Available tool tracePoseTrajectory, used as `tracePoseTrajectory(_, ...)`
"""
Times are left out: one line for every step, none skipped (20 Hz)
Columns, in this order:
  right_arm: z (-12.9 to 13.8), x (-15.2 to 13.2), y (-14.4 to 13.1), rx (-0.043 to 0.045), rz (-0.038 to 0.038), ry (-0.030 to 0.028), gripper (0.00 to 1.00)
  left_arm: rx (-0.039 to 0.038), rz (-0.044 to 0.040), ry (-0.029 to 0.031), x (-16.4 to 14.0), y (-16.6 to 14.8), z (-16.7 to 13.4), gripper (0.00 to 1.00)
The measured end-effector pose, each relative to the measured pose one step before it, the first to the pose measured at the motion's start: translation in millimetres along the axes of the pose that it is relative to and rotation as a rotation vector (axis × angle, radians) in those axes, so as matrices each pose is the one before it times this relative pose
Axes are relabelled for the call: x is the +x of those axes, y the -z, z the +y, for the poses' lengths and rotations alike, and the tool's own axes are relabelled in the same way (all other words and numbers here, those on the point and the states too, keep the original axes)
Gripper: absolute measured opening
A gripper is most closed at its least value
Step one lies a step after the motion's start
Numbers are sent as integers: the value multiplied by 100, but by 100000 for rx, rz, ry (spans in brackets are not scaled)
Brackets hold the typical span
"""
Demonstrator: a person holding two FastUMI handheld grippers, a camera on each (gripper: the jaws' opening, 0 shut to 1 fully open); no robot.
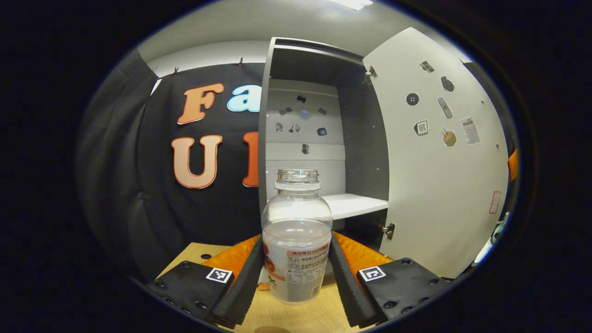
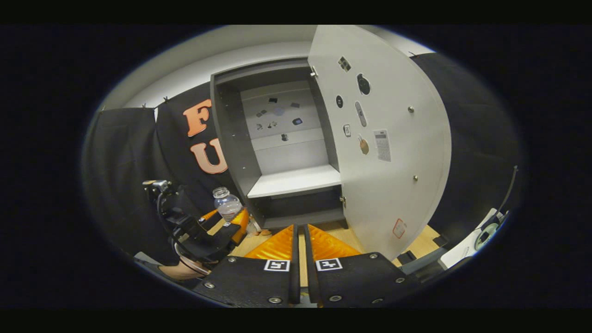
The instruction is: Open the cabinet door with the right hand, grasp the bottle in the cabinet with the left hand and place it on the coaster, then close the cabinet door with the right hand.
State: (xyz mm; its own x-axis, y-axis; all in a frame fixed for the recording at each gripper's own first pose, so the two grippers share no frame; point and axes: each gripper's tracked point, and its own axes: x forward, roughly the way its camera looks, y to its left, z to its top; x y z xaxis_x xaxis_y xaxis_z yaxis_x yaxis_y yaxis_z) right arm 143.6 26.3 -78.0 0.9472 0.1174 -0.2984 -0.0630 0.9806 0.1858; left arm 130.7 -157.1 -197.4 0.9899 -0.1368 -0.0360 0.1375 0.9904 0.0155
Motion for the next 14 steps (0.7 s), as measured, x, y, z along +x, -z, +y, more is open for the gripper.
tracePoseTrajectory(-48,60,710,400,1708,-222,6,605,1608,-1183,-598,1378,379,84)
tracePoseTrajectory(9,104,674,571,1662,-401,6,1225,1285,-1067,-424,1264,395,84)
tracePoseTrajectory(-76,125,505,641,1534,-403,6,1230,1211,-918,-501,1332,411,84)
tracePoseTrajectory(-13,132,574,478,1724,-519,7,806,2159,-1115,-422,1630,323,84)
tracePoseTrajectory(-130,82,506,303,1405,-56,7,-570,1149,13,-498,1344,206,84)
tracePoseTrajectory(-126,98,441,359,1312,-69,6,-1042,403,150,-416,1251,42,84)
tracePoseTrajectory(51,121,381,253,1265,-356,6,-16,537,-837,-381,983,242,84)
tracePoseTrajectory(-20,168,427,296,1173,-451,6,-154,382,71,-115,1031,42,84)
tracePoseTrajectory(277,186,529,752,1432,-1295,7,249,493,-451,-119,929,15,84)
tracePoseTrajectory(59,224,521,907,1511,-794,6,506,1025,-452,-29,964,193,85)
tracePoseTrajectory(94,160,489,609,1818,-617,7,747,1132,-894,41,907,134,84)
tracePoseTrajectory(-55,257,412,402,1315,131,6,797,780,-1045,152,842,239,85)
tracePoseTrajectory(-8,203,465,221,1286,68,7,212,681,-119,85,724,20,84)
tracePoseTrajectory(-162,305,361,220,1136,338,7,233,440,-592,59,739,190,84)
